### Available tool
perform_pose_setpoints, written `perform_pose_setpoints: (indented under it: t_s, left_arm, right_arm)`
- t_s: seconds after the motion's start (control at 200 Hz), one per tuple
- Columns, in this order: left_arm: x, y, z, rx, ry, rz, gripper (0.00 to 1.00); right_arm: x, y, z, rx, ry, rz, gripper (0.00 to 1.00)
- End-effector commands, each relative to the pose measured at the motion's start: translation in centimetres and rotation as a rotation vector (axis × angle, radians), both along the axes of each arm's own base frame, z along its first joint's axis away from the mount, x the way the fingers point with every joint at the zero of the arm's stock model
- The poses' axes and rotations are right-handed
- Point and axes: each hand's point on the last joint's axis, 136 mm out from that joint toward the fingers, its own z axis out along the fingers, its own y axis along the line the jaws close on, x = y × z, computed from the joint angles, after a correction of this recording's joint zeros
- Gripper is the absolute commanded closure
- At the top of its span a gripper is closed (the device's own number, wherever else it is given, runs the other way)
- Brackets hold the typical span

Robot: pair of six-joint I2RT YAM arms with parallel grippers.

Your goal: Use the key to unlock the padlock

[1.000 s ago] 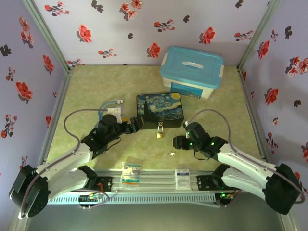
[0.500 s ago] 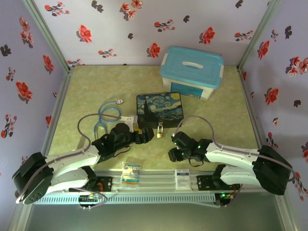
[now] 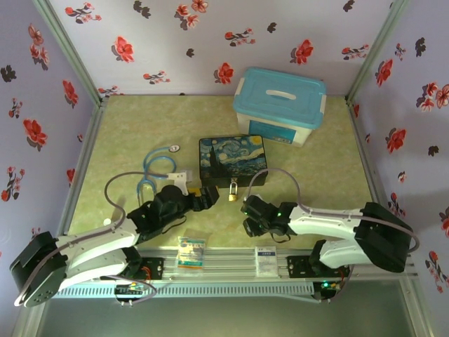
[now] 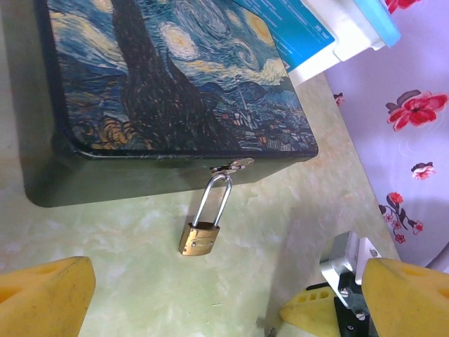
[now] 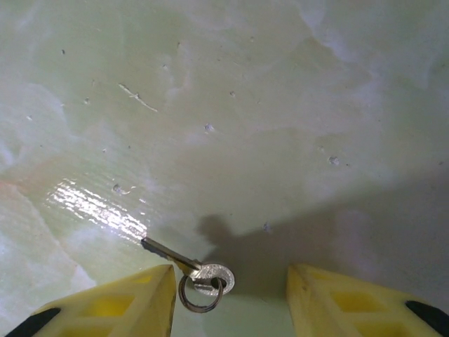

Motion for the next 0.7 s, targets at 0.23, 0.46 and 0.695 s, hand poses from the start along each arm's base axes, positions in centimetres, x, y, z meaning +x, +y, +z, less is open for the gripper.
perform_pose_setpoints:
  t_s: [0.23, 0.46, 0.695]
  left_arm:
    - [-0.2, 0.8, 0.3, -0.034, -0.005, 0.039, 0.02]
    - [-0.3, 0.6, -0.2, -0.031, 0.008, 0.036, 0.03]
    - [-0.3, -0.6, -0.8, -0.039, 0.019, 0.021, 0.03]
  right_arm:
    - [3.0, 2.9, -0.3, 0.000, -0.070, -0.055, 0.59]
    - [1.6, 2.3, -1.3, 0.017, -0.011, -0.060, 0.72]
    - [0.2, 1.5, -2.3, 0.062, 0.032, -0.074, 0.86]
